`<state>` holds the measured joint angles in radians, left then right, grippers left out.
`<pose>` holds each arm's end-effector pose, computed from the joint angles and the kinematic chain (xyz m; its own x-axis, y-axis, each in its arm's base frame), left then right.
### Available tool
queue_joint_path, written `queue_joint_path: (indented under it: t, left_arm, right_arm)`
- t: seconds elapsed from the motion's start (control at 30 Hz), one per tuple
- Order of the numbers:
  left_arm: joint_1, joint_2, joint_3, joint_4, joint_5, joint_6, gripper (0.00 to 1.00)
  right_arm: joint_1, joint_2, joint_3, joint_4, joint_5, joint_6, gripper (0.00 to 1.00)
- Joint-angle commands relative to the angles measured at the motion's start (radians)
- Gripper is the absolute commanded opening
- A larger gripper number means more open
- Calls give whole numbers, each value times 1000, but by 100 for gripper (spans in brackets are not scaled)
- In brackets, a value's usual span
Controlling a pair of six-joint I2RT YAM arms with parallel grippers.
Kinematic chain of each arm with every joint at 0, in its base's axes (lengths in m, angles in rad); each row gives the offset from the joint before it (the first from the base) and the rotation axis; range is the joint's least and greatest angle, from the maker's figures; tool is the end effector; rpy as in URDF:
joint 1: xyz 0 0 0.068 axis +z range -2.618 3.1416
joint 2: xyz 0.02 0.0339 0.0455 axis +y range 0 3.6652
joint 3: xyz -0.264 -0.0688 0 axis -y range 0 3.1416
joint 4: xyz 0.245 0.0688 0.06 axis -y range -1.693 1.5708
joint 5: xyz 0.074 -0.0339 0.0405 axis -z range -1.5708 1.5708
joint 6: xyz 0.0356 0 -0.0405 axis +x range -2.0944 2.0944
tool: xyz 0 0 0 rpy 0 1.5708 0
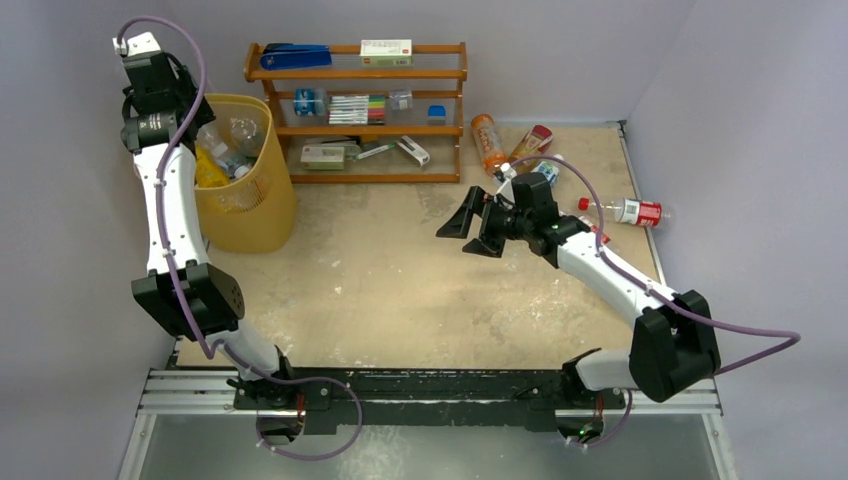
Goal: Put the plastic bottles in the bin
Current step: Place the plastic bottle in the trash bin.
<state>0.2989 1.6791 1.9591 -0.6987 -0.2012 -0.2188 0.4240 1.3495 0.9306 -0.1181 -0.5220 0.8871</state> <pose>0.3485 0.1148 0.4571 -0.2788 -0.3085 -0.9095 -0.5363 0.8356 -0.1190 0.2665 0.1398 0.2726 -0.8737 0.3429 -0.3450 -0.1105 0.5509 0.8272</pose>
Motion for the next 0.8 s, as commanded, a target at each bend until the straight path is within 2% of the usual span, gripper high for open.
queue_joint_path:
  t: [0.0, 0.13, 0.37, 0.57, 0.77]
  left_arm:
    - [3, -72, -45, 54, -88, 53, 58]
    - [4, -75, -70, 47, -95, 51, 63]
    - [3, -93, -18, -16, -153, -1, 85]
    - [2, -54, 64, -119, -89, -35, 86]
    - [-4, -96, 40, -102, 27, -77, 86]
  right_arm:
    - [10, -3, 24, 34, 14, 9, 100]
    - [16, 0, 22, 44, 13, 11, 100]
    - [21, 6, 18, 53, 11, 9, 100]
    - [24, 19, 18, 71, 5, 14, 100]
    - [27, 28, 28, 55, 18, 0, 100]
